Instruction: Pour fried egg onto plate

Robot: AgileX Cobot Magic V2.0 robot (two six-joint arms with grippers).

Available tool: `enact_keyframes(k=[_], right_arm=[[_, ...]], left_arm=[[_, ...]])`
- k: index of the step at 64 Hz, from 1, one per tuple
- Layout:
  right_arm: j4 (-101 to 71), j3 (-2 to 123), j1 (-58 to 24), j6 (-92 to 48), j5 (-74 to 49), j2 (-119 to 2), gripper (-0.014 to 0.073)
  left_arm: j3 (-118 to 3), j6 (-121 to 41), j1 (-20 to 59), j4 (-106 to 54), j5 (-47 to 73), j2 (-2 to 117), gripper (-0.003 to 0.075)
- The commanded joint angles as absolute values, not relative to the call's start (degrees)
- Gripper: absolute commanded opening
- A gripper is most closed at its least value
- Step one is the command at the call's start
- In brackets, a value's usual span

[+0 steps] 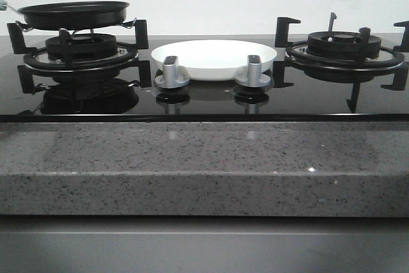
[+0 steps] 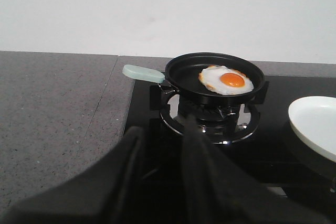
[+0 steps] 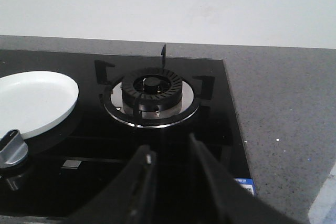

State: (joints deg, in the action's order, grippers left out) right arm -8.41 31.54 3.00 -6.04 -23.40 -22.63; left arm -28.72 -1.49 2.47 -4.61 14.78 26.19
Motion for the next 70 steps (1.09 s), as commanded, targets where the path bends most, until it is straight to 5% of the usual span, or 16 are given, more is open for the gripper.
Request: enact_keyframes(k=[1, 9, 34, 56, 70], right_arm=[[-7.9, 33.6, 3.5, -6.5, -19.4, -23.4, 0.0469], [-7.9, 33.5, 3.5, -6.5, -18.9, -23.4, 0.0629], [-11.0, 35.9, 3.5, -6.5, -16.9, -27.4, 0.0631], [-11.0, 56.9, -6.8, -11.1, -25.4, -54.0, 0.0388], [-11.0, 75.6, -11.7, -11.7, -39.1, -74.5, 0.0369]], left_arm=[[-30.9, -0.8, 2.8, -4.9, 9.4, 26.8, 0.0524], [-30.9, -0.8, 2.8, -4.9, 9.2, 26.8, 0.0665], [-30.9, -0.8, 2.8, -4.9, 9.2, 26.8, 0.0614], [-30.9, -0.8, 2.8, -4.9, 9.2, 26.8, 0.0584], [-30.9, -0.8, 2.8, -4.9, 9.0, 26.8, 0.0584]])
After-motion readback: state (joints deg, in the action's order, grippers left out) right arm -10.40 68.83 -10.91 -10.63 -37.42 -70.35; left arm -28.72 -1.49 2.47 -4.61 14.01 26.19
